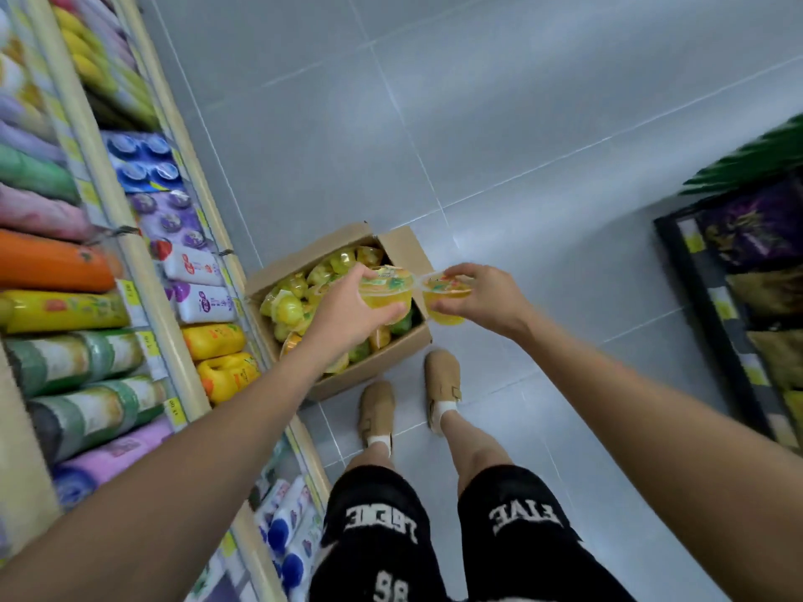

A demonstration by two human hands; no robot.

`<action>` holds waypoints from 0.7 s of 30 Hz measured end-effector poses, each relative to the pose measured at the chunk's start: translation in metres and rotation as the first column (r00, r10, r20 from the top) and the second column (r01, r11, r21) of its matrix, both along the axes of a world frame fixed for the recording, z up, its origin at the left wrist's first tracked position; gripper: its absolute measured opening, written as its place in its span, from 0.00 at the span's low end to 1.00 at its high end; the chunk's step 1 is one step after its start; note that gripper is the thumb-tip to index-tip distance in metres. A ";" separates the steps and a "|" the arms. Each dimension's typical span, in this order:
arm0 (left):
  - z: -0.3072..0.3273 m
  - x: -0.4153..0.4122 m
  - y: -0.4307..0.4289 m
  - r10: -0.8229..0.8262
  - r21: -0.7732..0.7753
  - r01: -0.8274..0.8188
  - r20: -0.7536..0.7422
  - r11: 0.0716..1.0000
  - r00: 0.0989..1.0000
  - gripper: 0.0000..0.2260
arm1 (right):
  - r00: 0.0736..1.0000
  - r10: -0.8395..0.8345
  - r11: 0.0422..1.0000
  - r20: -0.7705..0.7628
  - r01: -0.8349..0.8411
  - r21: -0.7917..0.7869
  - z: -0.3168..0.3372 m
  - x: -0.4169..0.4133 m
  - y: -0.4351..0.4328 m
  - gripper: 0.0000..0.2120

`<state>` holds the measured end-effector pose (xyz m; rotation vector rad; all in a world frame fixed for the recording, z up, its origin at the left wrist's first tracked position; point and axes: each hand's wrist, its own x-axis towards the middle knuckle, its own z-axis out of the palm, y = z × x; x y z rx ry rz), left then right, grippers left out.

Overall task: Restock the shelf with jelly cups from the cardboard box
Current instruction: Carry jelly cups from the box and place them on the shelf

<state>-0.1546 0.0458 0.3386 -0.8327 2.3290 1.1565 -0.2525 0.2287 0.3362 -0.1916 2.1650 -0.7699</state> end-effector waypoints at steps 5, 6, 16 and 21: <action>0.081 -0.022 0.019 -0.148 -0.004 0.148 -0.026 0.989 0.989 0.23 | 0.969 -0.241 0.970 -0.059 0.238 -0.058 0.080 0.013 0.039 0.21; 0.098 -0.028 0.023 -0.200 -0.023 0.199 -0.043 0.980 0.979 0.24 | 0.953 -0.294 0.954 -0.069 0.289 -0.079 0.097 0.014 0.048 0.21; 0.269 -0.113 0.130 -0.503 0.030 0.556 -0.386 0.831 0.773 0.33 | 0.732 -0.606 0.795 -0.312 0.541 -0.273 0.285 0.006 0.180 0.20; 0.335 -0.148 0.225 -0.504 0.129 0.640 -0.509 0.757 0.698 0.35 | 0.589 -0.663 0.744 -0.462 0.584 -0.324 0.362 0.006 0.267 0.34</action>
